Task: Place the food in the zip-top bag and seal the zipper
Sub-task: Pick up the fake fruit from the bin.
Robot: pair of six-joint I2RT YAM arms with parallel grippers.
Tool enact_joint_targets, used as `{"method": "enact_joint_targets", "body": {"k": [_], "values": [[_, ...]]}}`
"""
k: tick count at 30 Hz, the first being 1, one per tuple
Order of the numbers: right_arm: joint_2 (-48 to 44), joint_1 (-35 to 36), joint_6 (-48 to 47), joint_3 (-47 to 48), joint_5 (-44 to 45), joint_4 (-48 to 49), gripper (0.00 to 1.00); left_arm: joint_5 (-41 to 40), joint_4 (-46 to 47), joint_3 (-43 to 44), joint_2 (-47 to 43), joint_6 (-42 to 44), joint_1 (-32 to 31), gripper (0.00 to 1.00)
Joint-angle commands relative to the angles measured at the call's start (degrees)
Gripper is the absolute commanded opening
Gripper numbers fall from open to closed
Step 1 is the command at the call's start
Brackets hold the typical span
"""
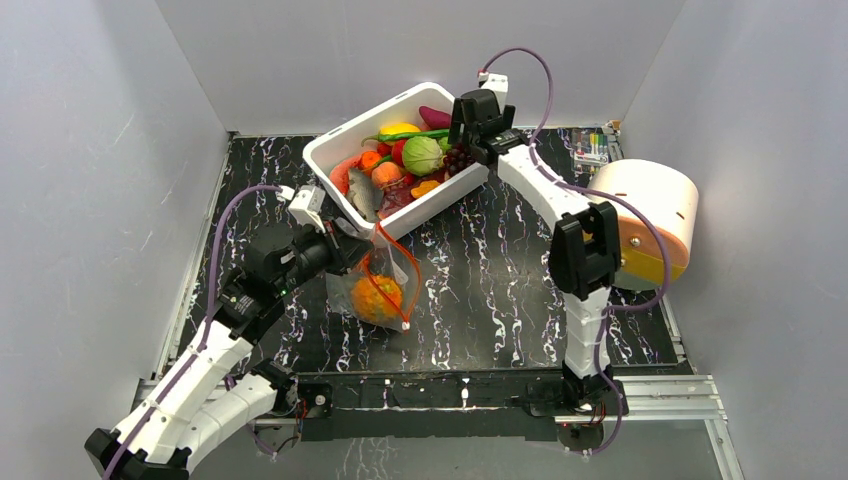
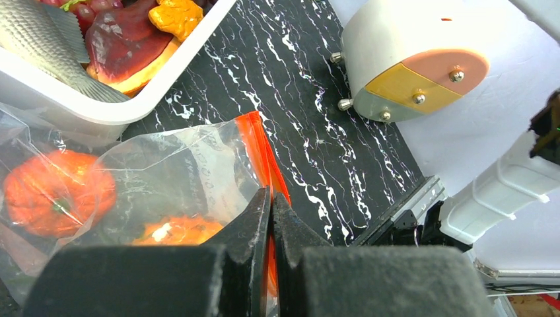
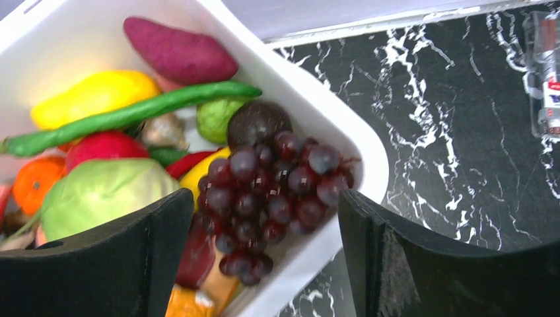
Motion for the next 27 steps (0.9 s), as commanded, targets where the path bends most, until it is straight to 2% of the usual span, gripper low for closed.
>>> {"method": "enact_joint_targets", "body": {"k": [1,5,10,19,23,27], "values": [[4.28,-0.17,-0.66,7.75,9.56,0.58,0.8,1.74,0.99,0.28,-1.28,-0.47,-0.16,0.0],[8.61,-0.53,-0.79,11.61,9.68,-1.58,0.81,1.88,1.05,-0.02,-1.52,0.1,-0.2,0.0],[10.96,-0.61,0.81,11.04,7.56,-1.39,0.8,1.86,1.49,0.01,-1.25,0.61,-0.21,0.0],[15.56,-0.69,2.29,12.59,-1.88,-0.2,0.78,1.23,-0.36,1.42,-1.09,1.89,-0.23,0.0],[15.85,-0.94,1.19,11.91,-4.71,2.22,0.68,0.83,-0.56,1.33,-1.19,1.63,-0.19,0.0],[15.07,-1.13,-0.21,10.84,-5.64,3.96,0.45,0.69,-0.41,1.07,-1.39,1.08,-0.23,0.0]]}}
